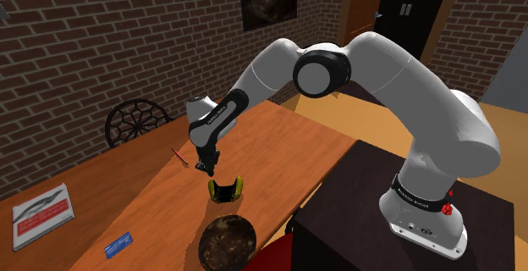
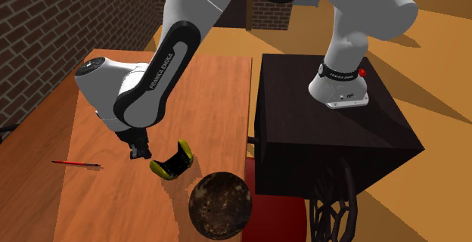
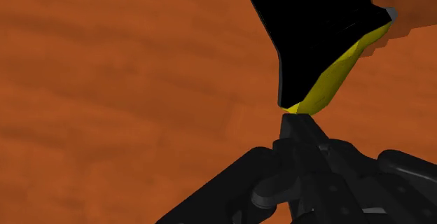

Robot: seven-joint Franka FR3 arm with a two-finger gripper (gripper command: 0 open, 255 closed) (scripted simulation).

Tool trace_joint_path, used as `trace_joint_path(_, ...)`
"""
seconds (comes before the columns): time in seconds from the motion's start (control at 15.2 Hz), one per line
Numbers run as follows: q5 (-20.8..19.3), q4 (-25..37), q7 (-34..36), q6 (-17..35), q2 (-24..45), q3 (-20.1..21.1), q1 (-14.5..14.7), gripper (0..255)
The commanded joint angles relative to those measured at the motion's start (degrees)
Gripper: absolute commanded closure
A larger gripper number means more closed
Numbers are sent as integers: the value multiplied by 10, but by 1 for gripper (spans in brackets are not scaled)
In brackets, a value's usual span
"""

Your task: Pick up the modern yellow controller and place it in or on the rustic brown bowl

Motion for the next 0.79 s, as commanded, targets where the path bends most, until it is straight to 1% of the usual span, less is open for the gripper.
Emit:
trace_joint_path(0.0, 0, 0, 0, 0, 0, 0, 0, 255)
trace_joint_path(0.13, 0, 0, 0, 0, 0, 0, 0, 255)
trace_joint_path(0.2, 0, 0, 0, 0, 0, 0, 0, 0)
trace_joint_path(0.26, -15, -116, 71, 139, -50, -31, 40, 0)
trace_joint_path(0.33, -34, -199, 163, 261, -74, -89, 109, 0)
trace_joint_path(0.4, -48, -254, 271, 365, -73, -181, 215, 0)
trace_joint_path(0.46, -43, -259, 279, 374, -71, -194, 231, 0)
trace_joint_path(0.73, -34, -227, 272, 378, -36, -191, 225, 0)
